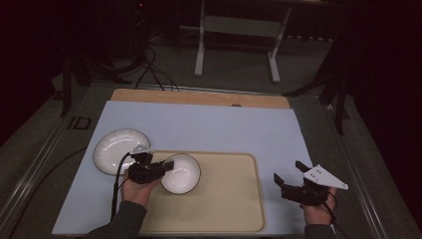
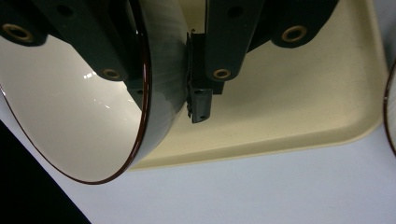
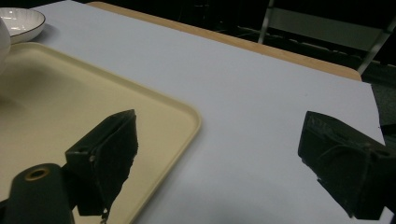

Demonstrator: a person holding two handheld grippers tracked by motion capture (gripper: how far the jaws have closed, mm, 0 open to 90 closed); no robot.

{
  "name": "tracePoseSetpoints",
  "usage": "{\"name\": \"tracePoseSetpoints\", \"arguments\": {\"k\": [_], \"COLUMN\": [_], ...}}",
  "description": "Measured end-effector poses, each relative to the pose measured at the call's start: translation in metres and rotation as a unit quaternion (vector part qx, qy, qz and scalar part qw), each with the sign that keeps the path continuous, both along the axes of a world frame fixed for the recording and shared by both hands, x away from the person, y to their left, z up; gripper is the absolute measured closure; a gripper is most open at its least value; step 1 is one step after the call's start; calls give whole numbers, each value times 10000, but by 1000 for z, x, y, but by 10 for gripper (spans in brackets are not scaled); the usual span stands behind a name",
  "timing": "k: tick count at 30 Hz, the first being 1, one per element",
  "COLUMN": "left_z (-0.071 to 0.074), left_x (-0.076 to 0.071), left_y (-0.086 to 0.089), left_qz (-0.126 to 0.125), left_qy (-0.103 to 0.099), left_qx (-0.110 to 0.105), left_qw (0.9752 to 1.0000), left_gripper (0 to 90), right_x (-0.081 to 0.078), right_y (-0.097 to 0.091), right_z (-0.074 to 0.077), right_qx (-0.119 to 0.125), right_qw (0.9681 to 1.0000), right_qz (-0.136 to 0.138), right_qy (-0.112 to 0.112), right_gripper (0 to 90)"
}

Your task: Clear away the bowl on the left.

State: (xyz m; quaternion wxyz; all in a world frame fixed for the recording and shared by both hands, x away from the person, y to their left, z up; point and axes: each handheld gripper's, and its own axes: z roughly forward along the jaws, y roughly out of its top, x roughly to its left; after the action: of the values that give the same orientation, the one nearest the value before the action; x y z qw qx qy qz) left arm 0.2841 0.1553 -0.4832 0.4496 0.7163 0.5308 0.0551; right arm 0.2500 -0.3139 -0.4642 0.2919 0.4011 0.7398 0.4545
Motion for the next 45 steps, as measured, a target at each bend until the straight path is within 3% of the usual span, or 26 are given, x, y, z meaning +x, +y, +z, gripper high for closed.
{"name": "tracePoseSetpoints", "arguments": {"k": [21, 45], "left_z": [-8, -23], "left_x": [-3, 7], "left_y": [-22, -38], "left_qz": [-288, -218], "left_qy": [82, 175], "left_qx": [121, 276], "left_qw": [9995, 9992], "left_gripper": [788, 788], "right_x": [0, 0], "right_y": [1, 1], "right_z": [0, 0], "right_qx": [-17, -28], "right_qw": [10000, 10000], "right_qz": [25, 24], "right_qy": [6, 14], "right_gripper": [116, 116]}}
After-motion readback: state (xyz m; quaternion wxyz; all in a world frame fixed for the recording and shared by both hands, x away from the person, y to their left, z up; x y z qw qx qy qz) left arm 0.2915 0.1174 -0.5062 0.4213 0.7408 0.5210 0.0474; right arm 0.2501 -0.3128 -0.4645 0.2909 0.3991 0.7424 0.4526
